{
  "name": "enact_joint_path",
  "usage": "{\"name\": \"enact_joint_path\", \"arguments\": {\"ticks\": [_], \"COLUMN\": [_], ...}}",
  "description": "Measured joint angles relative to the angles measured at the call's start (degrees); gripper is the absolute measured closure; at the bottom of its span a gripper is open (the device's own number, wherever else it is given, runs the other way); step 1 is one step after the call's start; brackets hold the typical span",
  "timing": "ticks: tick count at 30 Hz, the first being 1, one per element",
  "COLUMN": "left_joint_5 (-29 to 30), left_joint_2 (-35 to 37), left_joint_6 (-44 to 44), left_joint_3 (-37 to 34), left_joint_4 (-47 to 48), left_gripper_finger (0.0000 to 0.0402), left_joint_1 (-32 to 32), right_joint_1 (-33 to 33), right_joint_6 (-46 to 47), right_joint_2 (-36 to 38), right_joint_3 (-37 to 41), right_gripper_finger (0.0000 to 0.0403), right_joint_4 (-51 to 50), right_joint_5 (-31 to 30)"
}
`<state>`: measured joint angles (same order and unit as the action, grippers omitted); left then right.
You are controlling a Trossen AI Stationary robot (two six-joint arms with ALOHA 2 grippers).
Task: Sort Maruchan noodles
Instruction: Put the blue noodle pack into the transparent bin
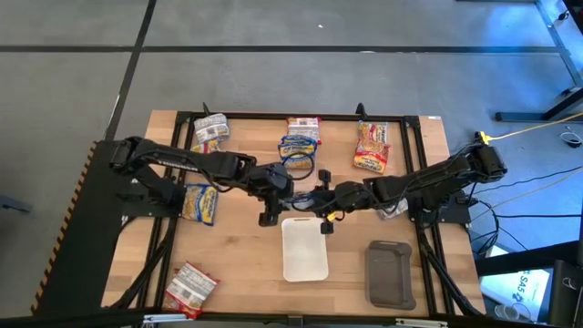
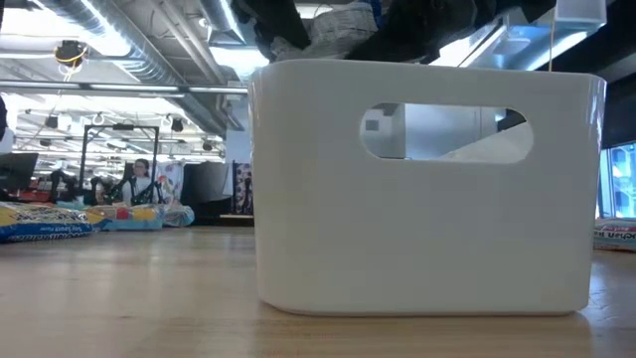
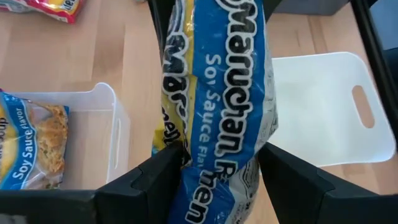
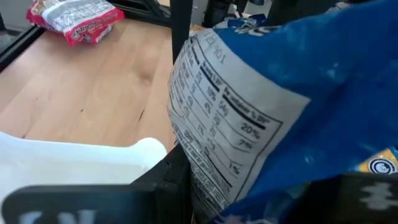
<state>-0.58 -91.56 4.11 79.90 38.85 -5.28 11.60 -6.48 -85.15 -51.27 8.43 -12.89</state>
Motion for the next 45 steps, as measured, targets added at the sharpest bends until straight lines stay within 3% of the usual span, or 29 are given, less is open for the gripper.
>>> {"name": "enact_joint_path", "arguments": {"ticks": [5,10,13,16,21,25,29,34,36,40,45], "left_joint_5": [0.9,1.6,2.4,3.1,5.1,8.3,17.7,40.0,46.2,55.5,64.3], "left_joint_2": [-0.8,-0.6,-0.5,-0.6,-0.4,-0.3,-0.4,-1.3,-2.0,-4.2,-8.0], "left_joint_6": [1.5,1.7,1.6,1.8,1.9,0.4,-4.9,-13.7,-17.6,-26.2,-39.3], "left_joint_3": [0.1,0.1,0.0,0.0,-0.1,-0.1,-0.1,-0.1,0.0,0.0,-0.1], "left_joint_4": [0.0,0.0,0.2,0.3,2.2,2.6,-0.3,-4.5,-6.9,-12.4,-19.5], "left_gripper_finger": [0.0204,0.0258,0.0291,0.0295,0.0295,0.0295,0.0295,0.0295,0.0295,0.0295,0.0295], "left_joint_1": [-0.2,-0.1,-0.1,-0.1,-0.2,-1.3,-4.0,-7.7,-8.2,-8.3,-7.8], "right_joint_1": [0.0,0.0,0.0,0.0,0.0,0.0,0.0,0.0,0.0,-1.1,-6.1], "right_joint_6": [0.0,0.4,0.9,1.3,3.1,7.2,9.2,13.8,17.9,30.1,45.5], "right_joint_2": [-0.1,-0.1,-0.1,0.6,7.0,15.1,22.0,27.2,27.5,27.1,26.9], "right_joint_3": [0.0,0.0,0.0,-0.1,-0.3,-0.2,5.2,17.7,22.0,27.4,30.3], "right_gripper_finger": [0.0299,0.0293,0.0271,0.0231,0.0165,0.0136,0.0126,0.0131,0.0133,0.0134,0.0134], "right_joint_4": [0.1,0.3,0.4,-1.1,-14.6,-27.6,-25.6,-6.1,4.8,20.9,29.2], "right_joint_5": [-0.3,0.1,0.5,-0.8,-1.0,-0.9,-0.4,0.0,0.2,2.7,8.0]}}
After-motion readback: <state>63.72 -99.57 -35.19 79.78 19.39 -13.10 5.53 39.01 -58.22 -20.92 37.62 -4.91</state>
